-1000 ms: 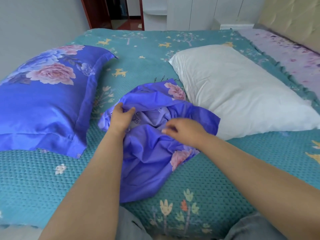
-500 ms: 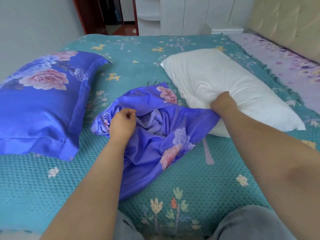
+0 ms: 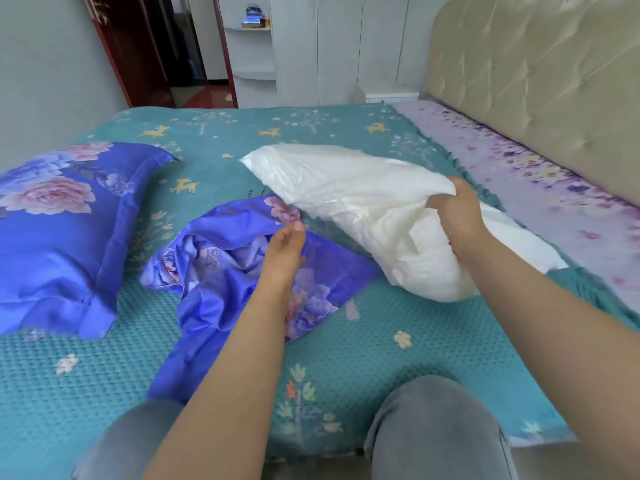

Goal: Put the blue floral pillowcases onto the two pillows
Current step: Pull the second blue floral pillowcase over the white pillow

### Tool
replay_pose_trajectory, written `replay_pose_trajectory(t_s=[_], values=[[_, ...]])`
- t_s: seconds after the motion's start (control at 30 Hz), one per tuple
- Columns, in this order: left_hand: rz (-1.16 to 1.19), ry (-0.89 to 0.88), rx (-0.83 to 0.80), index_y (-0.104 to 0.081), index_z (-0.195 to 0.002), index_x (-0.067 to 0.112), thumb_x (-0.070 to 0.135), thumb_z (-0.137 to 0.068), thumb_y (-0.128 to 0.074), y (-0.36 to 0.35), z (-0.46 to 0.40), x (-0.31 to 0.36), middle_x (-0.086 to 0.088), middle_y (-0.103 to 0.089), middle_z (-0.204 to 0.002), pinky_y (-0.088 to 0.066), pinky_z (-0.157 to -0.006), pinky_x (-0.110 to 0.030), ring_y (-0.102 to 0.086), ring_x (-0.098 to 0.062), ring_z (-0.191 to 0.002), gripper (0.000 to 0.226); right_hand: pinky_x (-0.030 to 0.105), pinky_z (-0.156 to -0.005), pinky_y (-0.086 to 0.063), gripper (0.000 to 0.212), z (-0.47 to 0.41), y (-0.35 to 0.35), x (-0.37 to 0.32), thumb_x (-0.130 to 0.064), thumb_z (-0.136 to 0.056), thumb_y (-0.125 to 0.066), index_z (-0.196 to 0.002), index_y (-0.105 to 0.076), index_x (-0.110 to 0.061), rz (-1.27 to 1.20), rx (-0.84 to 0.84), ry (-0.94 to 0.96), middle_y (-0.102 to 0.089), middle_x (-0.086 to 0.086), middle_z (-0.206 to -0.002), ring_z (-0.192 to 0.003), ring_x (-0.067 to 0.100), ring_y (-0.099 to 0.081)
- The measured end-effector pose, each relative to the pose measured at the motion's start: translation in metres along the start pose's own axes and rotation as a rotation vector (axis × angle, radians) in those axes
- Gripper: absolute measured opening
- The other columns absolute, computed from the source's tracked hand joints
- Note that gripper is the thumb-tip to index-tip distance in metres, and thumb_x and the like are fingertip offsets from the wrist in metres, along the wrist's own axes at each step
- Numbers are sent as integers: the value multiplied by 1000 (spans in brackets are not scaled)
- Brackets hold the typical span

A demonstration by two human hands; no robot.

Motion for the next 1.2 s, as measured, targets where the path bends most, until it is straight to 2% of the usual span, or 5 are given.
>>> replay_pose_trajectory(t_s=[0.3, 0.43, 0.67, 0.97, 1.2], values=[[44, 376, 57, -11, -147, 22, 63, -69, -69, -73, 3, -23, -5, -40, -139, -54, -86, -44, -51, -30, -116, 106, 24, -58, -36, 12, 66, 64, 23, -8, -68, -58, -75, -53, -16, 603, -453, -35, -51, -5, -69, -65, 9, -49], [-79, 436, 23, -46, -126, 0, 15, -81, -68, -93, 0, -41, -14, -62, -104, -51, -50, -29, -61, -24, -83, 53, 31, -78, -45, 46, 68, 42, 28, -25, -78, -63, -119, -45, -13, 1030, -607, -126, -54, 3, -110, -98, 20, -54], [10, 289, -218, -49, -116, -2, 10, -86, -60, -98, 30, -13, -16, -66, -104, -57, -72, -38, -66, -24, -86, 35, 58, -114, 0, 120, 85, -30, 7, -59, -69, -67, -149, 15, -22, 1454, -646, 234, 18, 0, -157, -145, 31, 11], [-219, 313, -681, -56, -115, 7, 18, -87, -65, -84, 99, -24, -7, -68, -108, -55, -85, -35, -66, -18, -99, 32, 34, -116, -20, 118, 97, -45, -27, -72, -66, -64, -151, -1, -21, 1479, -1102, 27, -11, 0, -159, -144, 17, -18], [-609, 29, -553, -63, -89, 15, 30, -87, -65, -25, 92, -47, 3, -65, -86, -50, -69, -22, -61, -7, -78, 16, 50, -115, -16, 95, 63, -78, 0, -72, -80, -47, -151, -5, -24, 1344, -668, 83, -8, 2, -159, -144, 29, -14]])
Point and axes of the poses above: each hand's wrist, its own z-axis away from the middle knuckle, its own y-axis out of the back of the hand, x = y × z, the point moved 4 cm from there along -z, towards the middle knuckle
